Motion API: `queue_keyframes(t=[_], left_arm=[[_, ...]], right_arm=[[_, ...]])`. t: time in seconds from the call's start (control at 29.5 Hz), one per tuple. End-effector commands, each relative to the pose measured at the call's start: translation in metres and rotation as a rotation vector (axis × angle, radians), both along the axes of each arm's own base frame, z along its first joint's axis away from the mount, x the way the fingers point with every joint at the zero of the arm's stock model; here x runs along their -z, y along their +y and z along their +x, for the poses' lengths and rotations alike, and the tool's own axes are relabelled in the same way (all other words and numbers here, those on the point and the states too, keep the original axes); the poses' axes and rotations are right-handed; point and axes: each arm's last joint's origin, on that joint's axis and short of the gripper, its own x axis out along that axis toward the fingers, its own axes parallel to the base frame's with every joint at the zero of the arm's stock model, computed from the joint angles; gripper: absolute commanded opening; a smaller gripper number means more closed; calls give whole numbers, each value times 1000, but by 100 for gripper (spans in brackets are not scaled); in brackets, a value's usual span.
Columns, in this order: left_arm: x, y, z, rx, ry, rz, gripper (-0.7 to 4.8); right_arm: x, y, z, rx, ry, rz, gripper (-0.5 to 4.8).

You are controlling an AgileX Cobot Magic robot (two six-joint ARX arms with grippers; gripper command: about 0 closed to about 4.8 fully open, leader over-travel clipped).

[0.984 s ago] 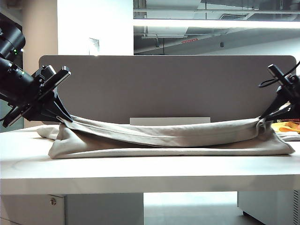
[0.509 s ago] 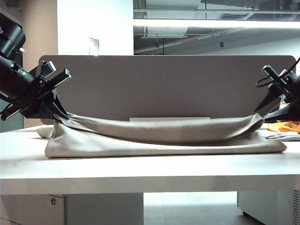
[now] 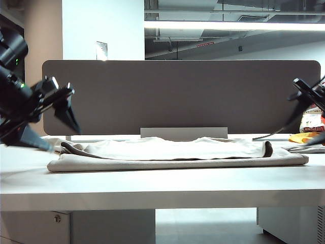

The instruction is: Fold the bottom side of the T-shirt horizontally towards the center, about one-third of the way, then fold the sleeve back towards the center, creating a straight line along the edge of the T-shirt, and finally fold the bottom of the T-shirt up towards the top, creating a neat rectangle.

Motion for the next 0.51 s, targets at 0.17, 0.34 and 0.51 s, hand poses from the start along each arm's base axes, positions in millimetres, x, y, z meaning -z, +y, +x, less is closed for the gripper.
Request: queue_keyframes(t=[0.17, 0.34, 0.51], left_arm=[[9, -1, -11, 50, 141, -10, 374], [11, -6, -14, 75, 172, -22, 373], [12, -13, -15, 91, 187, -19, 371]], right_arm=[[7, -8, -14, -43, 106, -59, 302], [7, -3, -15, -63, 111, -64, 302], [8, 4, -13, -68, 119, -89, 301]])
